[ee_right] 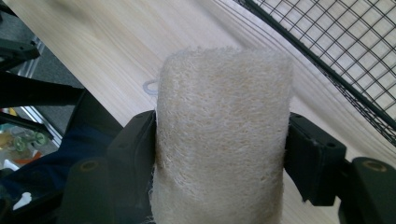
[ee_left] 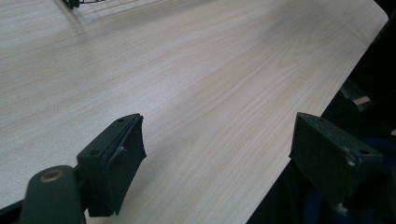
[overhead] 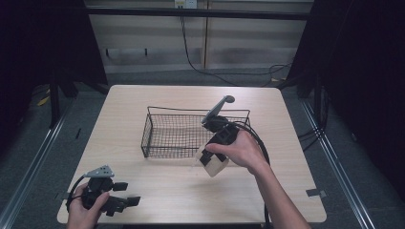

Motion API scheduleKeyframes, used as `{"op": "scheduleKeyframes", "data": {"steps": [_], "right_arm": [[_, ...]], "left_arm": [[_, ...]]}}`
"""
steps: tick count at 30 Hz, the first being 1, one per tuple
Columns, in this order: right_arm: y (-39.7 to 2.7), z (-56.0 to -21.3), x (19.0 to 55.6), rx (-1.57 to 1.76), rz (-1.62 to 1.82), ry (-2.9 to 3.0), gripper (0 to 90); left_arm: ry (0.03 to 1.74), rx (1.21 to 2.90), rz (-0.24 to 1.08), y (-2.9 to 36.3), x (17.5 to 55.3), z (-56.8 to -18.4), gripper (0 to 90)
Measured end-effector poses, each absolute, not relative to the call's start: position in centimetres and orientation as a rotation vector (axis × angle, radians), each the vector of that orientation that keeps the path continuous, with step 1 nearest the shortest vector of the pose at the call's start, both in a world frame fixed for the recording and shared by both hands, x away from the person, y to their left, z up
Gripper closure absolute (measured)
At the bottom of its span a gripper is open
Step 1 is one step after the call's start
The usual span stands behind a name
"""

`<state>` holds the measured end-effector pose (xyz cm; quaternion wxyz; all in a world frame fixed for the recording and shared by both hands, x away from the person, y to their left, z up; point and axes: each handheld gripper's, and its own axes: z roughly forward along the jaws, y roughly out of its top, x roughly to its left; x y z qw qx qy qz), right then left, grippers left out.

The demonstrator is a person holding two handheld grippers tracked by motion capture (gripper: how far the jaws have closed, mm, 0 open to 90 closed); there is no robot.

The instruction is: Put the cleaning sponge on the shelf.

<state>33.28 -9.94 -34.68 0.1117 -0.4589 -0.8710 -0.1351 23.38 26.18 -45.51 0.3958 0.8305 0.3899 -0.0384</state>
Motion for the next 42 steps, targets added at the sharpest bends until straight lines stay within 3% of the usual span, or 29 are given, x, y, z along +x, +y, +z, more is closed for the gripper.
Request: {"op": "scheduleKeyframes", "data": {"steps": [42], "right_arm": [[-14.6,-35.9,39.0,-1.688,-0.458,-2.371,31.9]], "left_arm": [[0.991,2.095,-0.094,26.4,23.4,-45.4,17.4]]}}
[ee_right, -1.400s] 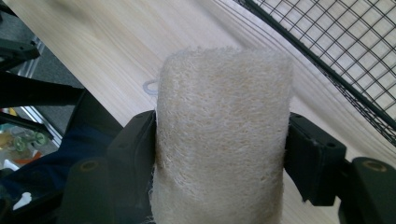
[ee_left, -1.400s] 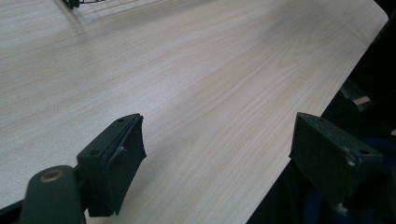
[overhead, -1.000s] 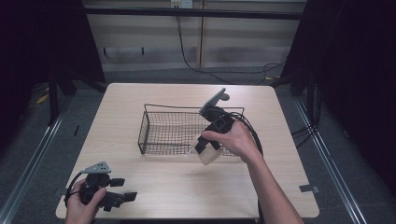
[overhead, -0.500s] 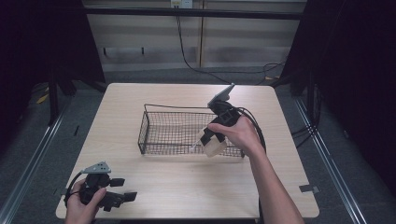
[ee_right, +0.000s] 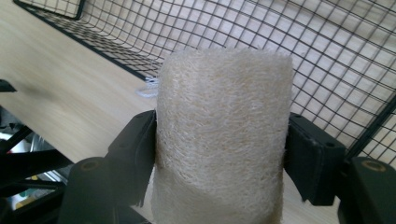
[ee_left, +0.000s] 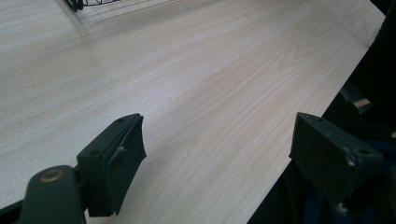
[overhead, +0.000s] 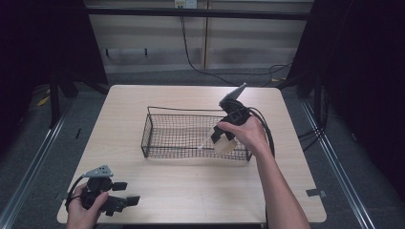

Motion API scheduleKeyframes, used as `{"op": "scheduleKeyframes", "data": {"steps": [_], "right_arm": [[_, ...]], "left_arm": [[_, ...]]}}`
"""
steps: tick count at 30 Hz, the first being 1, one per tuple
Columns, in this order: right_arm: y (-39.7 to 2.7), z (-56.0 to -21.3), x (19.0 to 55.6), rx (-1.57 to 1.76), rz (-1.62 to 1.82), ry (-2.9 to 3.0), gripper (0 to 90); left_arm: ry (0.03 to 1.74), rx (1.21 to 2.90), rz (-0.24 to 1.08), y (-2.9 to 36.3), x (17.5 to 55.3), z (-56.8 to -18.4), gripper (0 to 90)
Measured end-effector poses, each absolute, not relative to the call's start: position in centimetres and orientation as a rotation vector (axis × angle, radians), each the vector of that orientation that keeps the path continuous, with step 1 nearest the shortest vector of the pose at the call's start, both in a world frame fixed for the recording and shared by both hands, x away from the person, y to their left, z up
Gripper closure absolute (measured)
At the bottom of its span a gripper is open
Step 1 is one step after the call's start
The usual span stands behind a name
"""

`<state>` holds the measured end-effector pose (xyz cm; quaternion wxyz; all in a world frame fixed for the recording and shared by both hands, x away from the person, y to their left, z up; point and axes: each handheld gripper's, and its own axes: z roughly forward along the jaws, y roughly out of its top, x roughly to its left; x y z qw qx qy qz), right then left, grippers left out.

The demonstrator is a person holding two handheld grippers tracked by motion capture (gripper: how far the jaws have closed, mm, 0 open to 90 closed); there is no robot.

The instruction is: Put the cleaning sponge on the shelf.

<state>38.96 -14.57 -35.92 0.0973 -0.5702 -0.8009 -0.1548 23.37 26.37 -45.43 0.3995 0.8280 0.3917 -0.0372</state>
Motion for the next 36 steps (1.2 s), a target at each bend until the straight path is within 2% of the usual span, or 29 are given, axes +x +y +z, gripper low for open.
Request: {"op": "scheduleKeyframes", "data": {"steps": [36], "right_arm": [[-17.6,-37.7,41.3,-2.012,-0.433,-2.299,31.8]], "left_arm": [[0.987,2.098,-0.097,26.5,23.4,-45.4,17.3]]}}
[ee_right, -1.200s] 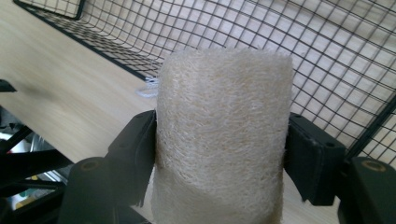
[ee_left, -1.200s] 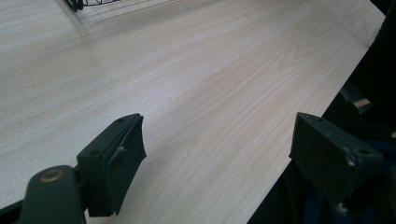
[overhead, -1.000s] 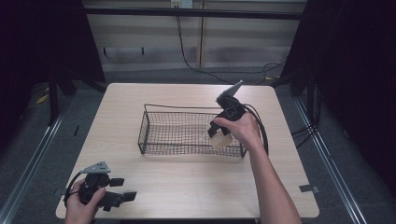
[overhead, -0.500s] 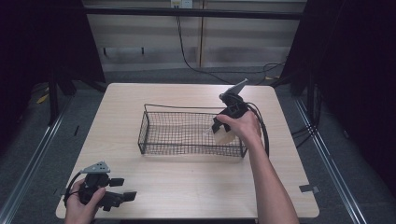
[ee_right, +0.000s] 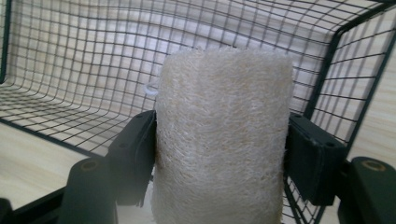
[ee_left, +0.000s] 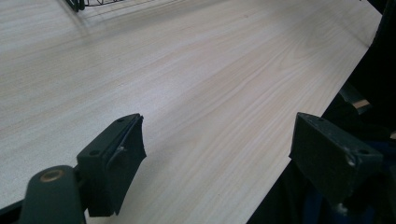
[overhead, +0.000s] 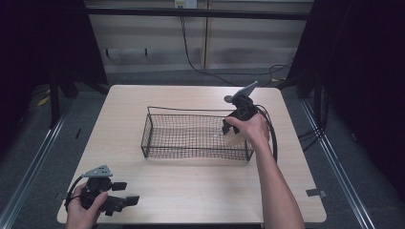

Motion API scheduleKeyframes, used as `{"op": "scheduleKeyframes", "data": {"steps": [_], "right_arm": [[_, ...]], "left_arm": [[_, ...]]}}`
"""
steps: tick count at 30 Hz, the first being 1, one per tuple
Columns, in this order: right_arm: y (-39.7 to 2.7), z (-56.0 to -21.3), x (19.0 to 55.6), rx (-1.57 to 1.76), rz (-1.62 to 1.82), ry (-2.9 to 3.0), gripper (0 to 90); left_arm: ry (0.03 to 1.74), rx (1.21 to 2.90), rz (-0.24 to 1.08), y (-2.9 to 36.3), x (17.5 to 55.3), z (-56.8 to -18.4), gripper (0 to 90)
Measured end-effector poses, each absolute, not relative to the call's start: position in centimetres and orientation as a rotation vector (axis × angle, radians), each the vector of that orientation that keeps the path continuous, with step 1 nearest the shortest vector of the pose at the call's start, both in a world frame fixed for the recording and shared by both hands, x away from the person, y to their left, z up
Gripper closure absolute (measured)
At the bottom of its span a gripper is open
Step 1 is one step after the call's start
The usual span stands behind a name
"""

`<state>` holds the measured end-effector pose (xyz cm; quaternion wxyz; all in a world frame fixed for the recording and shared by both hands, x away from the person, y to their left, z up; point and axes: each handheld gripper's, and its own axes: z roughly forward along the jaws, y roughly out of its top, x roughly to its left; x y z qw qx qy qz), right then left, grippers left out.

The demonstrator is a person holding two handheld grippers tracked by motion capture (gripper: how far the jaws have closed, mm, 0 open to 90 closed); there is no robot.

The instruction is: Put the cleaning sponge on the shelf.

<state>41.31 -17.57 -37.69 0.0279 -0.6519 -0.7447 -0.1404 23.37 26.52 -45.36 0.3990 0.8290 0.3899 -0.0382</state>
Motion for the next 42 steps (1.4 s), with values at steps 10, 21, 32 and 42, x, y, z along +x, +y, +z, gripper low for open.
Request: {"op": "scheduleKeyframes", "data": {"steps": [10,21,32,42], "right_arm": [[-18.4,-38.9,41.4,-2.046,-0.406,-2.274,31.8],[-19.0,-40.4,41.5,-2.060,-0.369,-2.259,31.7],[-19.2,-41.4,41.4,-2.098,-0.350,-2.227,31.7],[-19.0,-42.4,41.5,-2.106,-0.306,-2.222,31.6]], "left_arm": [[0.995,2.093,-0.093,26.5,23.4,-45.4,17.4],[0.992,2.097,-0.093,26.5,23.4,-45.4,17.4],[0.993,2.096,-0.096,26.5,23.4,-45.5,17.4],[0.993,2.099,-0.100,26.4,23.4,-45.5,17.4]]}}
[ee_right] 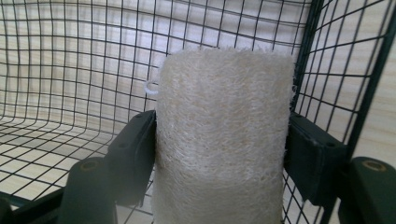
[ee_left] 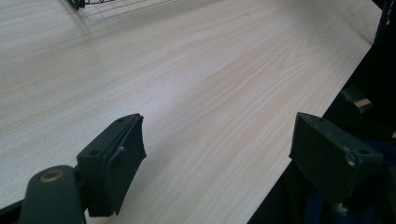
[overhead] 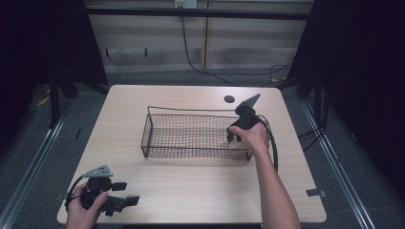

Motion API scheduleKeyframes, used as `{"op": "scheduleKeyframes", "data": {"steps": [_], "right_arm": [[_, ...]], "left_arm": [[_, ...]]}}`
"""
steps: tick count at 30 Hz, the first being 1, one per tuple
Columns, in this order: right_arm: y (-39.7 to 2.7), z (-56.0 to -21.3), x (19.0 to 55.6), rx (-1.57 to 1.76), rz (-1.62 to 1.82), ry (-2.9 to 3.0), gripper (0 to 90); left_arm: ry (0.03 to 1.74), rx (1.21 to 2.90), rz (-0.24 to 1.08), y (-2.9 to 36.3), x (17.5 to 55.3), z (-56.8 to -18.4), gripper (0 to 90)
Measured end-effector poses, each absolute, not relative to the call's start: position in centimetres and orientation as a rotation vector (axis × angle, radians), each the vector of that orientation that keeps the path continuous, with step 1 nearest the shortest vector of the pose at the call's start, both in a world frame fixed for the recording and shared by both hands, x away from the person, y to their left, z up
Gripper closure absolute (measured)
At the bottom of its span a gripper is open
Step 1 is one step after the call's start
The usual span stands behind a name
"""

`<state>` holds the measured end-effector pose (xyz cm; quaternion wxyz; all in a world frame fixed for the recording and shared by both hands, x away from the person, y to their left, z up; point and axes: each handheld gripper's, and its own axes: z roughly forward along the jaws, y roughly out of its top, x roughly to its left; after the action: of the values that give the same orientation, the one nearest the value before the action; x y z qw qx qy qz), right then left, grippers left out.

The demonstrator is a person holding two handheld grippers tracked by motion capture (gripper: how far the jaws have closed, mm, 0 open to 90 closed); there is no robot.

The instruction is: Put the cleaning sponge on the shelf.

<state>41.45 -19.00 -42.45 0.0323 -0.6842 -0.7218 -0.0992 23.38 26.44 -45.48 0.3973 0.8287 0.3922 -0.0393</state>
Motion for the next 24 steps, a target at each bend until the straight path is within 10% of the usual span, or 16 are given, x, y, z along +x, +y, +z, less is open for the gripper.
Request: {"op": "scheduleKeyframes", "data": {"steps": [24], "right_arm": [[-18.16,-42.86,41.25,-2.150,-0.252,-2.226,31.2]], "left_arm": [[0.985,2.104,-0.107,26.37,23.35,-45.44,17.4]]}}
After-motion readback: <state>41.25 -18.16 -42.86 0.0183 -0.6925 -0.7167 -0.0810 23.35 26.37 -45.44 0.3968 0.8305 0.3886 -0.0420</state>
